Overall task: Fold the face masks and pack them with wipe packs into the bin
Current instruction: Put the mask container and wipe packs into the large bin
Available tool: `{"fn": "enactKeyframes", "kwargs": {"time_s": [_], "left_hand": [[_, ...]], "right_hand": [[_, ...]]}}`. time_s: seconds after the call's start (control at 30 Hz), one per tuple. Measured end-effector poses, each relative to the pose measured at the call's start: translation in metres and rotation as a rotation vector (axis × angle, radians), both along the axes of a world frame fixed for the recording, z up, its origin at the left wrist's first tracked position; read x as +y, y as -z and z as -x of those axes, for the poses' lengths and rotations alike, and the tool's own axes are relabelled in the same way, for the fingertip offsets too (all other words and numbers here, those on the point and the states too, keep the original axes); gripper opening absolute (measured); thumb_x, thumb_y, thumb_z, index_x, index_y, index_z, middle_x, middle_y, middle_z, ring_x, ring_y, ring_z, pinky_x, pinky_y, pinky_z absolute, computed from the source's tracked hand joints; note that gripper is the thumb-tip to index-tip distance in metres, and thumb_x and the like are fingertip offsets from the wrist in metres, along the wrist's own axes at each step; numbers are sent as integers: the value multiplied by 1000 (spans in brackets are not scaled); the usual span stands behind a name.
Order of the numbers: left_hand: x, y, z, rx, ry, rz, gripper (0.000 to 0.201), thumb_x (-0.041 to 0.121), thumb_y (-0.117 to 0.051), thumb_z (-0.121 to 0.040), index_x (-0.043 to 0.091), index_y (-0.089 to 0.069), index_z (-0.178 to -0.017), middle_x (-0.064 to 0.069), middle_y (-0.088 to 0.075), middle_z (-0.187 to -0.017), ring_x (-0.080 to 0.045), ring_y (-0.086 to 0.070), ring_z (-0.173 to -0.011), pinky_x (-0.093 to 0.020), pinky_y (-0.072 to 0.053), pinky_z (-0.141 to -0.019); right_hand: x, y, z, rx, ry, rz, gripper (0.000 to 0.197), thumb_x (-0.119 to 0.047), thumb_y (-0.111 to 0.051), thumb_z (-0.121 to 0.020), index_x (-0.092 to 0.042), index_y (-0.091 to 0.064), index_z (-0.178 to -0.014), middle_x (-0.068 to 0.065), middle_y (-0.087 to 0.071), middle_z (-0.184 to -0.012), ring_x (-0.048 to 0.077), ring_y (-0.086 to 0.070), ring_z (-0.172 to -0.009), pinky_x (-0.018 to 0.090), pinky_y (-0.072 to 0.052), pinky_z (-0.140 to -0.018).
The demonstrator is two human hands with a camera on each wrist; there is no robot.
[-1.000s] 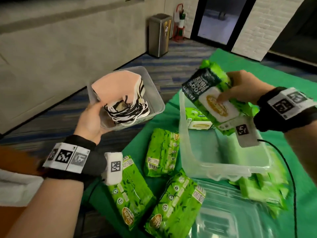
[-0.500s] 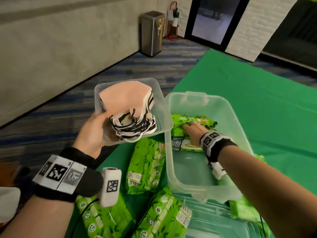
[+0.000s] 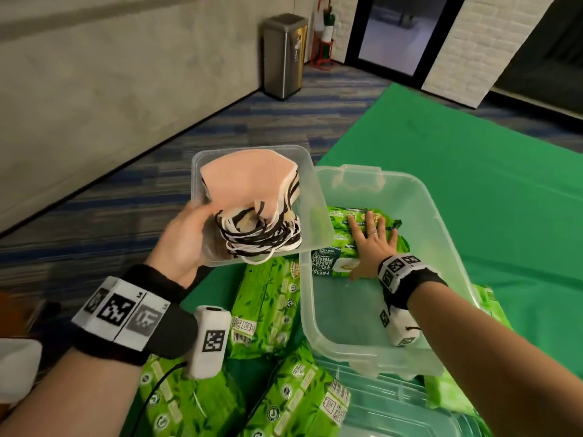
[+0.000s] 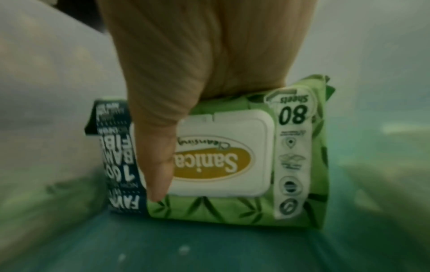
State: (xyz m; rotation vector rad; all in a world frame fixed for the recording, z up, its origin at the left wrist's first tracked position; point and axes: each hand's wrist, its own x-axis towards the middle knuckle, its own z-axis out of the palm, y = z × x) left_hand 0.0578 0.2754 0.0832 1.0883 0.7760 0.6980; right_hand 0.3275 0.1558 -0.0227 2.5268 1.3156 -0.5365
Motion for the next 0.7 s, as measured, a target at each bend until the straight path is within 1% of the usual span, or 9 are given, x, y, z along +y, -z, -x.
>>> {"fn": "enactKeyframes", "kwargs": {"time_s": [0.13,0.27,0.33,0.43,0.5,0.57,0.63,0.67,0.7], "left_hand": [[-2,1,-2,21,3,-9,29,12,-38,-97,21,-60,-115,-1,-68,-112,-16,-64,-104,-33,-49,-93],[-6,-3,-5,10,5,3,30,12,-37,-97,19,-59,-117,1,-70,-106,-14,-66,-98,-33,-48,-94],[-8,-3,-9,25,2,6,33,12,-38,-97,15,-56,-125,-3,-68,-112,-17,-63,-105,-35,-46,-97],[-12,-3,-15,38,16,33,35,13,-40,-97,13,-54,-129,-10,-64,-120,-24,-59,-114,-42,-42,-103],[-15,-6,-20,43,38,39,33,15,-42,-96,15,-56,-126,-10,-65,-120,-25,-59,-114,-45,-41,-104],[-19,-10,-29,54,56,36,29,16,-44,-95,16,-61,-119,-11,-66,-118,-26,-60,-112,-45,-43,-102],[-26,-16,-38,67,71,29,27,20,-48,-91,17,-63,-114,-11,-66,-115,-27,-61,-110,-44,-46,-98],[-30,-19,-44,75,75,26,30,23,-49,-90,16,-62,-116,-11,-67,-115,-28,-61,-110,-43,-47,-95],[-34,-22,-48,80,76,27,32,25,-48,-92,15,-60,-120,-11,-66,-115,-29,-61,-110,-42,-49,-93]], "right_hand": [[2,-11,-6,35,53,-37,137,-49,-81,-60,-27,26,-142,22,28,-149,42,17,-139,58,2,-111],[-5,-11,-18,42,92,46,145,-45,-85,-54,-15,25,-143,19,26,-150,36,19,-140,51,3,-114],[-5,-18,-19,72,128,61,143,-42,-85,-56,-11,23,-144,17,22,-153,34,15,-142,49,-1,-116],[0,-56,-13,233,220,-95,123,-33,-78,-71,-12,17,-146,20,9,-155,35,2,-143,47,-12,-115],[-1,-93,-3,390,238,-348,90,-25,-62,-87,-17,4,-149,15,-4,-156,29,-16,-142,34,-22,-110],[-9,-130,15,626,306,-613,60,-24,-46,-96,-19,-17,-148,9,-26,-152,24,-41,-128,28,-34,-100],[-19,-153,34,849,352,-725,47,-31,-44,-97,-17,-35,-141,10,-48,-137,24,-60,-97,36,-48,-87],[-24,-159,42,854,338,-733,45,-28,-48,-95,-15,-39,-137,10,-54,-129,25,-64,-84,39,-53,-78],[-27,-160,45,768,317,-728,45,-21,-53,-93,-13,-40,-135,10,-57,-124,27,-66,-75,39,-54,-70]]}}
